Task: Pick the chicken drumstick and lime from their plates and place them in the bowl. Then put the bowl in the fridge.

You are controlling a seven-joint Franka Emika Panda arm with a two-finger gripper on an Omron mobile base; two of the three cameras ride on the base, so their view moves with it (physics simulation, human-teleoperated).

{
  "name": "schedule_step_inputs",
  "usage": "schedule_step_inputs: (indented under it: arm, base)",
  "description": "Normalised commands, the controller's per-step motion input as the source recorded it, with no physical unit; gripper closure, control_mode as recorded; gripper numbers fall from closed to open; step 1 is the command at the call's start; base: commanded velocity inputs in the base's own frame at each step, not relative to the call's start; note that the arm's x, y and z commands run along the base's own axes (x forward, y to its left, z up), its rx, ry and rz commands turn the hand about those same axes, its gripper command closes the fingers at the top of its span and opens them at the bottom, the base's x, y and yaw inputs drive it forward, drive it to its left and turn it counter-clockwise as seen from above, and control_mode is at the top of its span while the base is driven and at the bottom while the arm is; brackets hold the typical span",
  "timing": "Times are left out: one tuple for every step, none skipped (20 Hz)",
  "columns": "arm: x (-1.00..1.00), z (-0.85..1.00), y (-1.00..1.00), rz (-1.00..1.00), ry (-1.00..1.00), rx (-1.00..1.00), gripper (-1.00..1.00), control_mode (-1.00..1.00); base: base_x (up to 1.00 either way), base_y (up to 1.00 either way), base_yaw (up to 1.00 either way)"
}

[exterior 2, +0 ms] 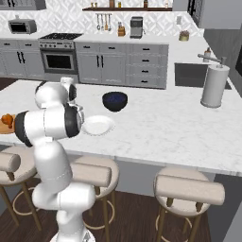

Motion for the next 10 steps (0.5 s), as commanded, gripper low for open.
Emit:
schedule_step_inputs:
  arm:
    - [-0.54,0.49,-1.00,0.00,0.00,0.01,-1.00,-1.00]
    - [-0.59,0.37,-1.00,0.00,0.00,0.04,-1.00,-1.00]
    - [-0.57,0.30,-1.00,0.00,0.00,0.03,-1.00,-1.00]
    - [-0.51,0.26,-1.00,0.00,0.00,0.00,-1.00,-1.00]
    - [-0.58,0.30,-1.00,0.00,0.00,0.00,-1.00,-1.00]
    - [-0.56,0.40,-1.00,-0.02,0.00,0.00,-1.00,-1.00]
    - [-0.59,0.35,-1.00,-0.02,0.00,0.00,-1.00,-1.00]
    - [-0.55,0.34,-0.95,-0.02,0.00,0.00,-1.00,-1.00]
    - [-0.53,0.31,-0.91,-0.02,0.00,0.00,-1.00,-1.00]
    - [-0.53,0.34,-0.91,0.00,0.00,0.01,-1.00,-1.00]
  base:
    - [0.00,0.00,0.00]
    - [0.00,0.00,0.00]
    - [0.00,0.00,0.00]
    - [0.00,0.00,0.00]
    - [0.00,0.00,0.00]
    - [0.00,0.00,0.00]
    - [0.00,0.00,0.00]
    - [0.00,0.00,0.00]
    - [0.00,0.00,0.00]
    - [0.00,0.00,0.00]
